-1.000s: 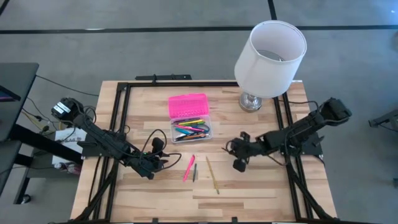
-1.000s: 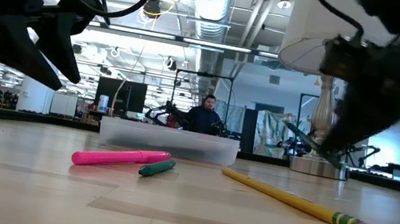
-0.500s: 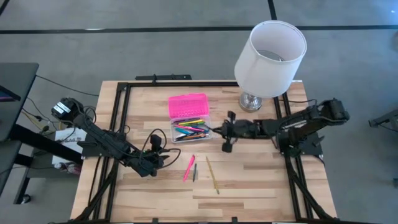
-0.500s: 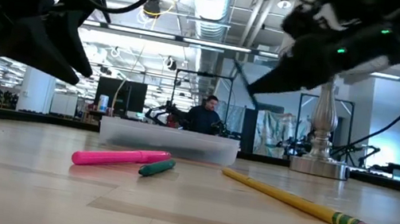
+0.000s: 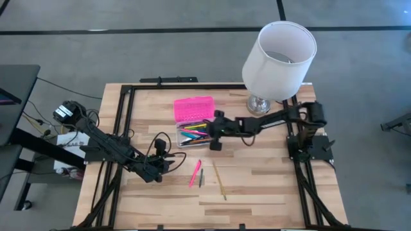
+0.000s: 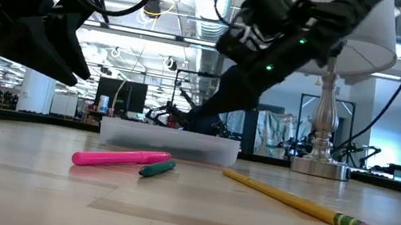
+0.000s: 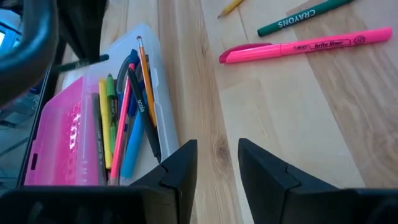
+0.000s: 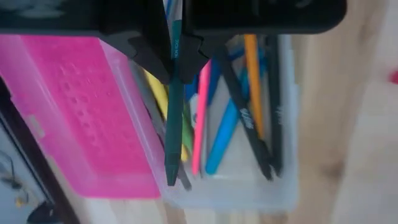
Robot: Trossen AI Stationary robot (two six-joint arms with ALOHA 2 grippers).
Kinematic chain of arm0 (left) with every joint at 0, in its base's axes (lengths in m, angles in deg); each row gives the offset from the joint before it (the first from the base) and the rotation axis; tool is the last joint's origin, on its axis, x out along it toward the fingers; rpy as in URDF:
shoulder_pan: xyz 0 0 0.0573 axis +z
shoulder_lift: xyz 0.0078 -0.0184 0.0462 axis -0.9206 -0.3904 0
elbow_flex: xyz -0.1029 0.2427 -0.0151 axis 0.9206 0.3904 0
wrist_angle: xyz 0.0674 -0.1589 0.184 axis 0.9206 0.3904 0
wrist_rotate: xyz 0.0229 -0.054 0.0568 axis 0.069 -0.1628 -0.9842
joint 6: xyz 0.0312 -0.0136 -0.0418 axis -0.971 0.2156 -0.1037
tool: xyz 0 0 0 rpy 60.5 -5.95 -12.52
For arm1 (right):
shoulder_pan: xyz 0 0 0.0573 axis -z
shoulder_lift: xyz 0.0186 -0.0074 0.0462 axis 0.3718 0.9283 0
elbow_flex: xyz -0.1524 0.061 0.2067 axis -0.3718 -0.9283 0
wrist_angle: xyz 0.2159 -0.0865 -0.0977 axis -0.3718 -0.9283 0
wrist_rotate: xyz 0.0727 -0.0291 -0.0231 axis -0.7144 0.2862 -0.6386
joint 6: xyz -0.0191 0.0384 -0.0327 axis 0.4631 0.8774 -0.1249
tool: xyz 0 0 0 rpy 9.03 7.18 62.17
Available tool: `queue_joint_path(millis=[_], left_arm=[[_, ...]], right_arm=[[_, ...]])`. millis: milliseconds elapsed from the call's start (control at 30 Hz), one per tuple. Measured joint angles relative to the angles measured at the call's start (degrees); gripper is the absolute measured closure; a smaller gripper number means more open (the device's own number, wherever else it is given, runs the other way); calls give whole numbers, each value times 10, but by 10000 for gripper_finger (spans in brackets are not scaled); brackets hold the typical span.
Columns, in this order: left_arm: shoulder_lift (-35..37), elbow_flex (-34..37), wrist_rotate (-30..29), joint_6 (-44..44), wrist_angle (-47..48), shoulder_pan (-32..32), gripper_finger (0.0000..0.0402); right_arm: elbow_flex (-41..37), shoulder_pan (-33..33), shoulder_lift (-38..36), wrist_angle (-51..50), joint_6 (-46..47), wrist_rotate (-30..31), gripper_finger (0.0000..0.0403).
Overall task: Pick & place school supplies into a supply box
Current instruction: Put the right green crayon into the pink supply box, then put the pink pen into the pink supply box
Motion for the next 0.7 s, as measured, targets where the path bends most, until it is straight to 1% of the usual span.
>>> queue_joint_path(millis=[133,233,467,600,700], left_arm=[[0,0,0,0,3,0,290],[0,0,3,2,4,0,290],[0,0,4,6,4,0,290],[0,0,7,6,-7,0,290],[0,0,39,-10,-33,4,290]], right_arm=[[38,6,24,-42,8,4,393],[57,5,33,-61,18,5,381],[62,6,32,-64,20,6,321],[62,6,30,-70,1,6,293],[62,2,30,-81,-13,7,281]])
